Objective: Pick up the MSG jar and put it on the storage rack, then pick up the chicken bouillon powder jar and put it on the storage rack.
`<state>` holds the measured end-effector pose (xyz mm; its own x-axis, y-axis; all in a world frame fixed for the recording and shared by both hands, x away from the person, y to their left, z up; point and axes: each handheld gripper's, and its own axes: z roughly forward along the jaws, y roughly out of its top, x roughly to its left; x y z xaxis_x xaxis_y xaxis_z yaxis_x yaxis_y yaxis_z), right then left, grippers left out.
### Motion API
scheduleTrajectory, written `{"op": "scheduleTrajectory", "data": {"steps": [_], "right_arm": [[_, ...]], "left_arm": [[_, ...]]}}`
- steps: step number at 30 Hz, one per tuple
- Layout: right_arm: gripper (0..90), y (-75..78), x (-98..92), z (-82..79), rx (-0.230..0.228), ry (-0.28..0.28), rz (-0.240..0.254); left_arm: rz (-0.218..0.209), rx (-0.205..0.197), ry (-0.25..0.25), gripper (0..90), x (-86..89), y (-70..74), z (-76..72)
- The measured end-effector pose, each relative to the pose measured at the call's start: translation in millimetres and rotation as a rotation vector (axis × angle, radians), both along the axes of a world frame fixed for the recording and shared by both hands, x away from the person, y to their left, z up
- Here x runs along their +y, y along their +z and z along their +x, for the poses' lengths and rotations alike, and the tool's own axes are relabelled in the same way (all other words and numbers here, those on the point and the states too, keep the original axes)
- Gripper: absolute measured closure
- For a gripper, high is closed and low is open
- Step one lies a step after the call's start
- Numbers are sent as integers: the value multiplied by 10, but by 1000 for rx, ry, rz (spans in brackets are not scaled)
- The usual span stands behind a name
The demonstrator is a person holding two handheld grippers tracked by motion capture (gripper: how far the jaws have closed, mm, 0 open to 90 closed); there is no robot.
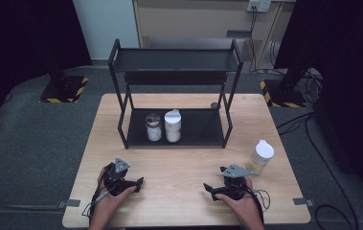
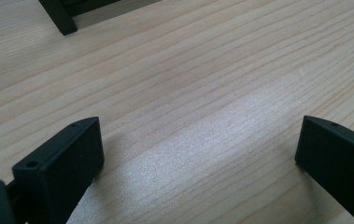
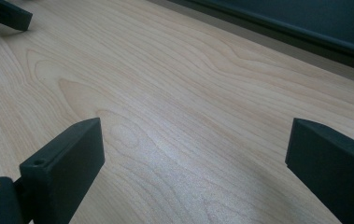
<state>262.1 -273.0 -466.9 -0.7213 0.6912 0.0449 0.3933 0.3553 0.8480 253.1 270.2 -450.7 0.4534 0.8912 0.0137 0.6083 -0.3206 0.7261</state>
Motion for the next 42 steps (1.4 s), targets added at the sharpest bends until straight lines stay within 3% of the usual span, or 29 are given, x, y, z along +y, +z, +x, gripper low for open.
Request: {"op": "scheduleTrajectory", "data": {"steps": [8,17,31,42], "right_arm": [[50,2,-13,4,-1,-5,8],[45,114,-18,-43,-20,3,20],[32,459,-64,-42,-32,38,79],[37,842,11,-102,-119,60,73]], "left_arm": [[-1,0,-2,0,2,-1,2],[0,0,1,0,-3,0,-4],[-2,2,-1,0,1,1,1],[-3,3,-3,0,4,0,5]]}}
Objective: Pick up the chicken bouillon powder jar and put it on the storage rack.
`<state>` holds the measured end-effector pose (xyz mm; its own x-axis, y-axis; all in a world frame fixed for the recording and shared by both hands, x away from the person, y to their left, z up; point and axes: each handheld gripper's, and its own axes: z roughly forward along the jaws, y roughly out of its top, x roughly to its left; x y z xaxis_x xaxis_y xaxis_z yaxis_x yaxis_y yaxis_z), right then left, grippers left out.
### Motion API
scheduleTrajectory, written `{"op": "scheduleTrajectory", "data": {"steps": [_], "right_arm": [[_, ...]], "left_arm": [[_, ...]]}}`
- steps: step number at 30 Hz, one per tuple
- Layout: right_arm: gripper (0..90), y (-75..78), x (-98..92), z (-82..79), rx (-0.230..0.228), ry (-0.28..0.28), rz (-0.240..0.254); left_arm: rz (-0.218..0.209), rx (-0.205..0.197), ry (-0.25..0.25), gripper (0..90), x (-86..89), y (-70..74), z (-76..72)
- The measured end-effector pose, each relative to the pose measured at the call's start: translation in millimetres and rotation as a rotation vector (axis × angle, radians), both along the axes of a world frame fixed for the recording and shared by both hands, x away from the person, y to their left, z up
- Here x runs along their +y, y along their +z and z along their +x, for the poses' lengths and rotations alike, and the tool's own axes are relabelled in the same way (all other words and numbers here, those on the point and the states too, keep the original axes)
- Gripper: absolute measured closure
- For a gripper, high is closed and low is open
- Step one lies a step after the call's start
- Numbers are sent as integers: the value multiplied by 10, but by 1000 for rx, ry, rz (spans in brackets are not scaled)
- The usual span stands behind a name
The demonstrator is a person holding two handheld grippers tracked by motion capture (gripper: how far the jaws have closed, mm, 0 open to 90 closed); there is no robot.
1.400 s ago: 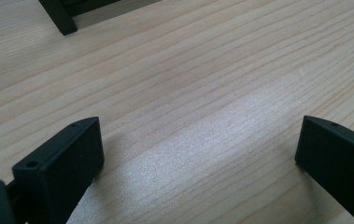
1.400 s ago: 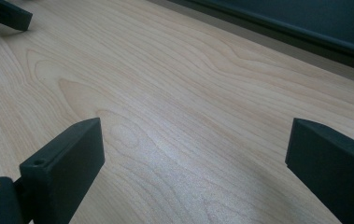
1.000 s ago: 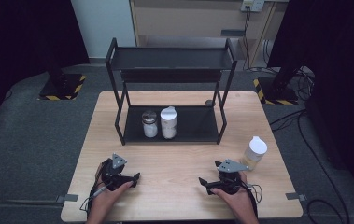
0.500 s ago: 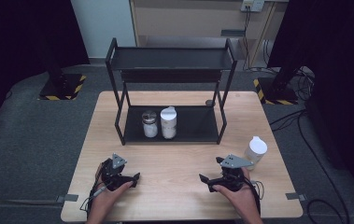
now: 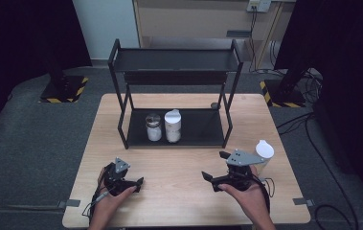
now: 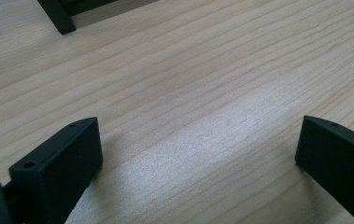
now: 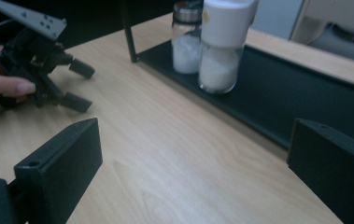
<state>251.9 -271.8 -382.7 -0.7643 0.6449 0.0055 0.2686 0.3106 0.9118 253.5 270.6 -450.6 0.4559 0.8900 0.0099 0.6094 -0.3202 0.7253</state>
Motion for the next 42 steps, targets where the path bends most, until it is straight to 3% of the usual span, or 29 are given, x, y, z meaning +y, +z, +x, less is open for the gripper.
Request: {"op": "scheduleTrajectory", "data": {"steps": [9,21,42], "right_arm": [[32,281,75,-33,-33,-15,-44],[28,337,-8,-106,-66,-56,-52],[29,468,-387,-233,-134,-185,-38]], "left_arm": [[0,0,0,0,0,0,0],[1,-1,-1,0,1,-1,-1],[1,-1,-1,0,1,-1,-1]]}}
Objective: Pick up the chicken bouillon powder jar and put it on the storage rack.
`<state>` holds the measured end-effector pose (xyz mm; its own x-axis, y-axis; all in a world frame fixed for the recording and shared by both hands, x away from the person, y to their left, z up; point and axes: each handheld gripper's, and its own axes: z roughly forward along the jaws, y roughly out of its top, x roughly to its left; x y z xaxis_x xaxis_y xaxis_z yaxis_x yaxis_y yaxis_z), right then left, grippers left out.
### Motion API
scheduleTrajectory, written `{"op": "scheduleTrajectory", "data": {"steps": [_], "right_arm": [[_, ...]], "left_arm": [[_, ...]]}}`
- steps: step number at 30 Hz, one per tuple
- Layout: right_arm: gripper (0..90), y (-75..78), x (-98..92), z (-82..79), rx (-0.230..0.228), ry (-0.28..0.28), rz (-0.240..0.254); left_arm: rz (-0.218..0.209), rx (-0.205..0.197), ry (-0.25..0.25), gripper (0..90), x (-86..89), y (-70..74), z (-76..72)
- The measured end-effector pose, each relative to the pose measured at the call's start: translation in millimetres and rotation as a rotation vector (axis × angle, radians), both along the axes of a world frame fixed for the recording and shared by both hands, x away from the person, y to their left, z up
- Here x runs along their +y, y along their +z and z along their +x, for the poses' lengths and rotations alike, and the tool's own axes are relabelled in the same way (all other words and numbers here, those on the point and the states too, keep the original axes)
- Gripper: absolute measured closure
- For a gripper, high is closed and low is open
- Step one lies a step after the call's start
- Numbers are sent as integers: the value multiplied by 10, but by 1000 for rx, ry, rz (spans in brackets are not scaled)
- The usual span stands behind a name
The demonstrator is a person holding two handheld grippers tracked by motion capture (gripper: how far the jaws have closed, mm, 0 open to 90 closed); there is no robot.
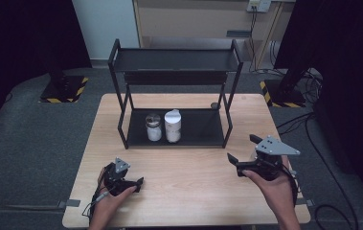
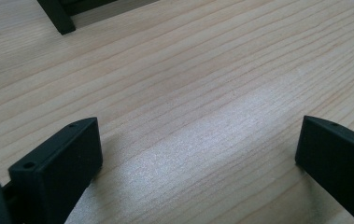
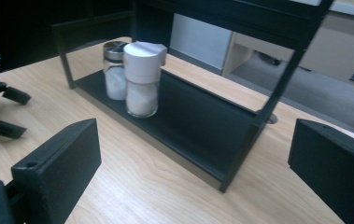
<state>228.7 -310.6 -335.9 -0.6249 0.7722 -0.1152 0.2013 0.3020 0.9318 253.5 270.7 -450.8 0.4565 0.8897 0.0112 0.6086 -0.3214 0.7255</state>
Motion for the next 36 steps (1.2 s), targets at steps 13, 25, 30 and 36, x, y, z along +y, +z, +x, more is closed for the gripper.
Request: {"op": "scheduleTrajectory", "data": {"steps": [13,25,30,36], "right_arm": [[28,-6,-233,-91,-38,-80,2],[29,-167,-421,-65,-26,-128,31],[28,-293,-509,-34,-12,-146,52],[27,-432,-595,4,12,-168,69]], "left_arm": [[0,0,0,0,0,0,0],[0,0,0,0,0,0,0],[0,0,0,0,0,0,0],[0,0,0,0,0,0,0]]}}
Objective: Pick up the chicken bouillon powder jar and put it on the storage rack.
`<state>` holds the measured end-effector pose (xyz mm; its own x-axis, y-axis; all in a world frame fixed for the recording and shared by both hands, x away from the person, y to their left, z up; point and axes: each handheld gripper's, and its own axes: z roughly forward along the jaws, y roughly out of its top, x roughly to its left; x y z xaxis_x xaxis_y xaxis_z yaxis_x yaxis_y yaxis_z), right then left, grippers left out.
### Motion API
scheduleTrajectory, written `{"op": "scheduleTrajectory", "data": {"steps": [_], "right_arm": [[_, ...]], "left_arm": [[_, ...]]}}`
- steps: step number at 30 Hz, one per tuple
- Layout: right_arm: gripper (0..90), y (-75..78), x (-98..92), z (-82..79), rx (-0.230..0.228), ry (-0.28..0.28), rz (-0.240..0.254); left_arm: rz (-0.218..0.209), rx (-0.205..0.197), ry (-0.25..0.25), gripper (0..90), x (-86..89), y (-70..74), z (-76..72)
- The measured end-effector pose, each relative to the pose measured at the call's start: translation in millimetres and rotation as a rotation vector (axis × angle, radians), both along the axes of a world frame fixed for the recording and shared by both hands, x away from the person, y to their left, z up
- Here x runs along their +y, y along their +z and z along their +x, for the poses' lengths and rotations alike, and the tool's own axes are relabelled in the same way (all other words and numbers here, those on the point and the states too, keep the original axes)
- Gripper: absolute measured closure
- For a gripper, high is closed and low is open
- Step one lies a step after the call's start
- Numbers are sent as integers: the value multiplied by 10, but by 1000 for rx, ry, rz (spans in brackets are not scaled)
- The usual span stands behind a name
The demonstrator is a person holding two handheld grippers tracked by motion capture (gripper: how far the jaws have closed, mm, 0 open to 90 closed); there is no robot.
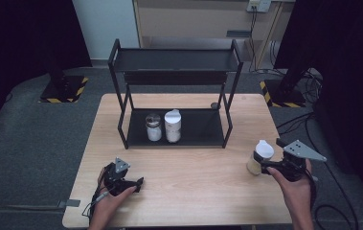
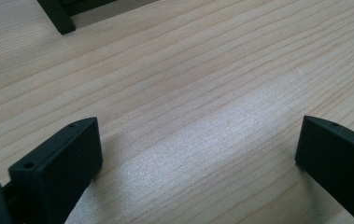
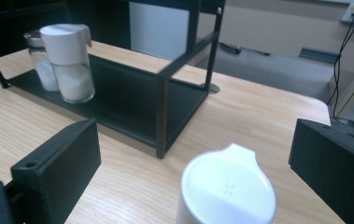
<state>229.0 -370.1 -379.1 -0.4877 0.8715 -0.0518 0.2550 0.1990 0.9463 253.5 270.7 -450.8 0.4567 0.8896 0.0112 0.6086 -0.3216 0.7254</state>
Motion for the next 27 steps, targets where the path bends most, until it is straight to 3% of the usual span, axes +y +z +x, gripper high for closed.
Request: {"op": "scheduleTrajectory", "data": {"steps": [15,27], "right_arm": [[25,-234,-115,77,47,-20,24],[23,-381,-148,96,58,-24,30]], "left_arm": [[0,0,0,0,0,0,0],[0,0,0,0,0,0,0]]}}
